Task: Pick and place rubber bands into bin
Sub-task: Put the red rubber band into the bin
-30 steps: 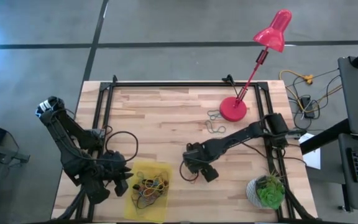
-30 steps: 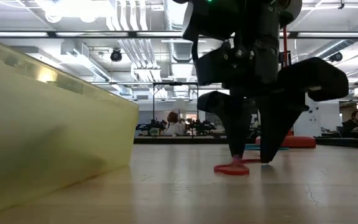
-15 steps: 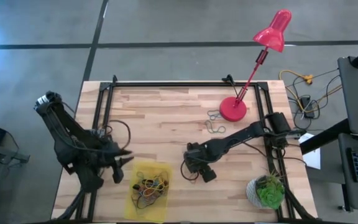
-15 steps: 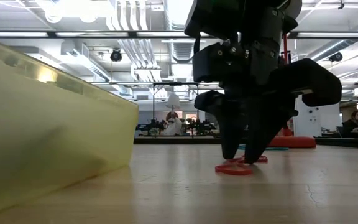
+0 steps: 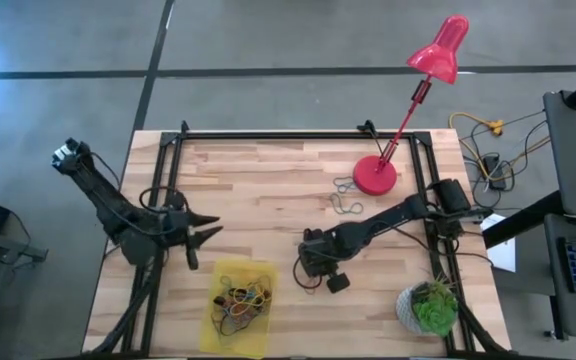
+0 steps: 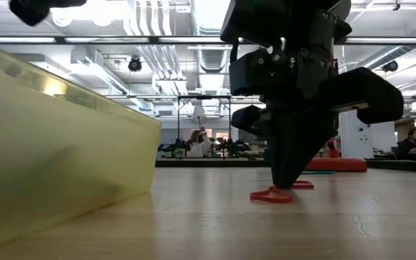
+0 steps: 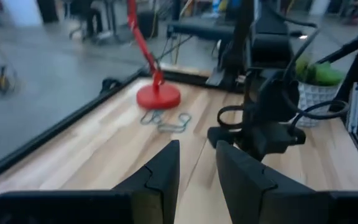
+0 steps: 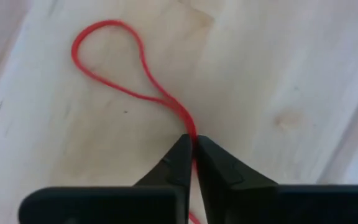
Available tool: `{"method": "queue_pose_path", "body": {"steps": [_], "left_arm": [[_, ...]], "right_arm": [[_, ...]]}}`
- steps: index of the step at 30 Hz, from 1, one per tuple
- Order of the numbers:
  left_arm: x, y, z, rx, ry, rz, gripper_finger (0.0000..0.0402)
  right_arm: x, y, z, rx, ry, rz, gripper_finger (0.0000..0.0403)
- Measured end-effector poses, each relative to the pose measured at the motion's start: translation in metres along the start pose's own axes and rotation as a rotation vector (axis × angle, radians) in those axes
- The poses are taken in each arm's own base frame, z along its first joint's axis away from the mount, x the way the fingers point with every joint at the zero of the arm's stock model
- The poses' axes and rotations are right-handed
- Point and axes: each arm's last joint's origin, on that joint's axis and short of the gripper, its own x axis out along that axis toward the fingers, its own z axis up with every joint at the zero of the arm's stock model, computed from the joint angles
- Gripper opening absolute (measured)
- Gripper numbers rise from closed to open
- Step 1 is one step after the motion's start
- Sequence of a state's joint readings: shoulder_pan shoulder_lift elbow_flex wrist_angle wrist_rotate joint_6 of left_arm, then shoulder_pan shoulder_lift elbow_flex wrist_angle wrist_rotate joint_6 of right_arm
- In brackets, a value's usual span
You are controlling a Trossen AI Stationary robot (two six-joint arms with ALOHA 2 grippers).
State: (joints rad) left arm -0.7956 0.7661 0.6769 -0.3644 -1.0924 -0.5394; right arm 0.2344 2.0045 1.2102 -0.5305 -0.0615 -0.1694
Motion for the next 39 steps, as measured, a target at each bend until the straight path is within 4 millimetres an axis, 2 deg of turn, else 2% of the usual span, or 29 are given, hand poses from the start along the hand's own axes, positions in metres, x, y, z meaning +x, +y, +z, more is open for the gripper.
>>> {"method": "queue_pose_path", "body": {"steps": [4,8,14,18,24,29,34,37,39], "left_arm": [[0.009,0.011,-0.013,0.027,-0.095,-0.069,0.0090],[0.015,0.025,-0.022,0.055,-0.181,-0.139,0.0090],[0.019,0.047,-0.046,0.052,-0.180,-0.223,0.0087],[0.023,0.060,-0.067,0.086,-0.140,-0.203,0.0066],[0.010,0.080,-0.078,0.057,-0.074,-0.195,0.0034],[-0.003,0.094,-0.078,0.030,-0.105,-0.190,0.0027],[0.004,0.091,-0.087,0.024,-0.059,-0.201,0.0026],[0.018,0.085,-0.110,-0.022,-0.049,-0.225,0.0026],[0.023,0.083,-0.117,-0.070,-0.098,-0.207,0.0026]], "right_arm": [[-0.002,-0.004,-0.001,0.079,0.002,-0.017,0.0009],[-0.014,-0.005,-0.002,0.140,-0.011,-0.095,0.0008],[-0.027,-0.010,-0.007,0.202,-0.023,-0.148,0.0008],[-0.025,-0.009,-0.013,0.236,0.002,-0.134,0.0008],[-0.025,-0.008,-0.015,0.236,0.009,-0.127,0.0008],[-0.025,-0.009,-0.015,0.217,0.007,-0.125,0.0008],[-0.025,-0.010,-0.015,0.213,0.004,-0.123,0.0008],[-0.025,-0.011,-0.015,0.213,0.004,-0.123,0.0008],[-0.025,-0.011,-0.015,0.210,0.005,-0.123,0.0008]]}}
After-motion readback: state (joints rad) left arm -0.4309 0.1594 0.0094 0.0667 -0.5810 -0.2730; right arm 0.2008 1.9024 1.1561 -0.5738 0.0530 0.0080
